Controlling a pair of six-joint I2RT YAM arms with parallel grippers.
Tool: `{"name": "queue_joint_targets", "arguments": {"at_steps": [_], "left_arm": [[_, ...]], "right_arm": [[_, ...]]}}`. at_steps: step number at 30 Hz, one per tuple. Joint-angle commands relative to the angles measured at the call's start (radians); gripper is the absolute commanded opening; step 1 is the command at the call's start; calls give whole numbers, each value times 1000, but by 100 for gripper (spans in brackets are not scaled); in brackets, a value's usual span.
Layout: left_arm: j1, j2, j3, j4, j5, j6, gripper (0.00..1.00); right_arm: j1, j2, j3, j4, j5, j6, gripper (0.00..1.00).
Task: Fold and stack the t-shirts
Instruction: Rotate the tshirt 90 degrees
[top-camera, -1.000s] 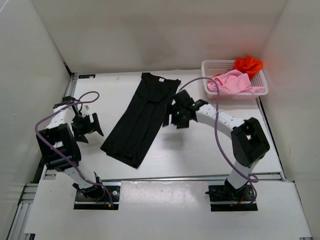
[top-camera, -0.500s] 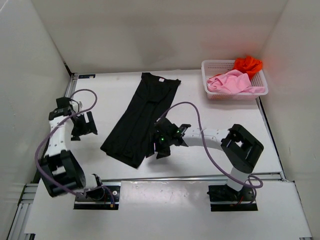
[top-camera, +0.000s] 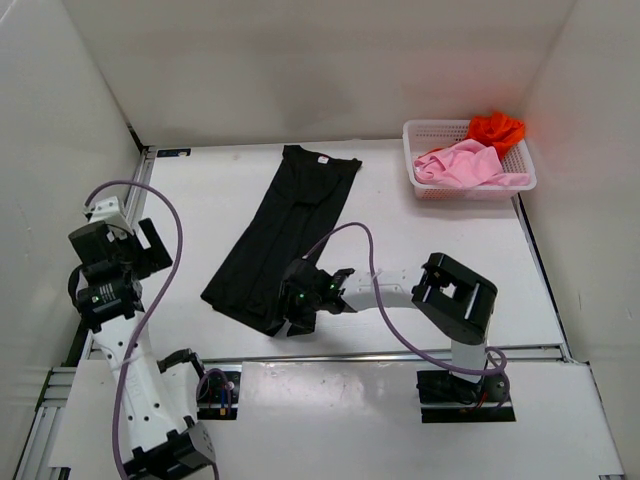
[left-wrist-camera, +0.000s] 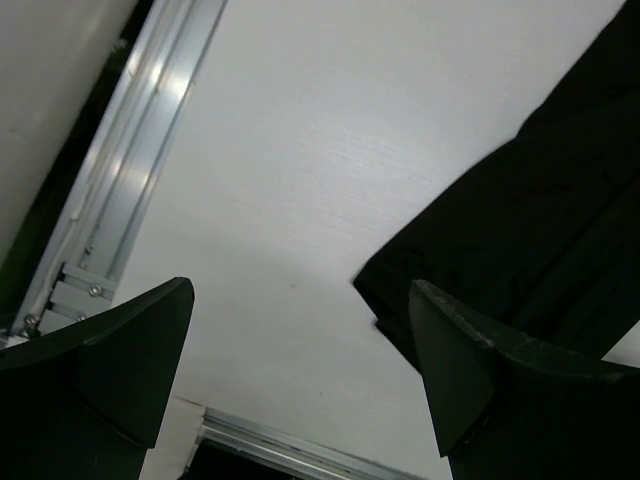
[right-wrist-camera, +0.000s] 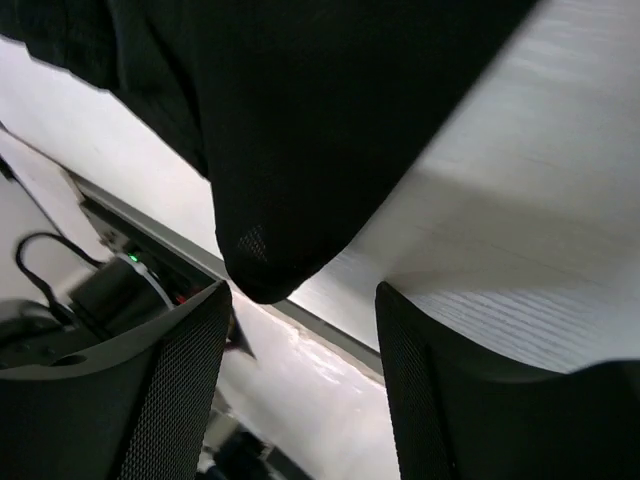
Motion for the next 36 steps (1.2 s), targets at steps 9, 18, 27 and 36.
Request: {"name": "queue_joint_targets", "arguments": {"at_steps": [9, 18, 27, 36], "left_arm": [[-10, 30, -127, -38, 74, 4, 94], [-156, 108, -118, -129, 142, 4, 84], [-591, 309, -108, -119, -22, 4, 78], [-888, 435, -234, -21, -99, 4, 78]], "right_arm": [[-7, 79, 55, -37, 84, 124, 50], [-36, 35, -33, -74, 110, 170, 1], [-144, -237, -314, -169, 162, -12, 0], [-188, -425, -457, -197, 64, -267, 0]]}}
